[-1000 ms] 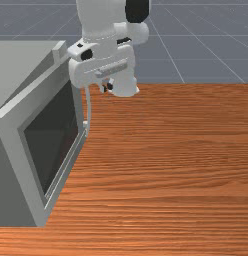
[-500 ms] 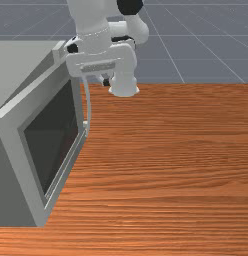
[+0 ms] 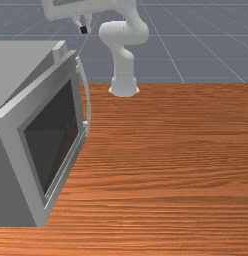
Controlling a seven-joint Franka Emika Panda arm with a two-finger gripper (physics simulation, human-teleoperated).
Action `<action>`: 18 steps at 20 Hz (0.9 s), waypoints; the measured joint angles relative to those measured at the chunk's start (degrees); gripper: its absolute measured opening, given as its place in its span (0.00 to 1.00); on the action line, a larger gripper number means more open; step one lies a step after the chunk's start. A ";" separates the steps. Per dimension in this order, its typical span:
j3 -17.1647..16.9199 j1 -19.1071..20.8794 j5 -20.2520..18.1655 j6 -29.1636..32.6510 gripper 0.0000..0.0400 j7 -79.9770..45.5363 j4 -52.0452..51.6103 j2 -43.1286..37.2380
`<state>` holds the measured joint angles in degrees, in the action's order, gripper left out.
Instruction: Open the microwave
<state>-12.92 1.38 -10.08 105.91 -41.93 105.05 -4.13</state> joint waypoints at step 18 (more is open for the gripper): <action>-3.72 4.00 4.80 8.39 0.00 -1.06 -1.89 12.95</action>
<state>-16.64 5.38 -5.28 114.30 -42.98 103.16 8.82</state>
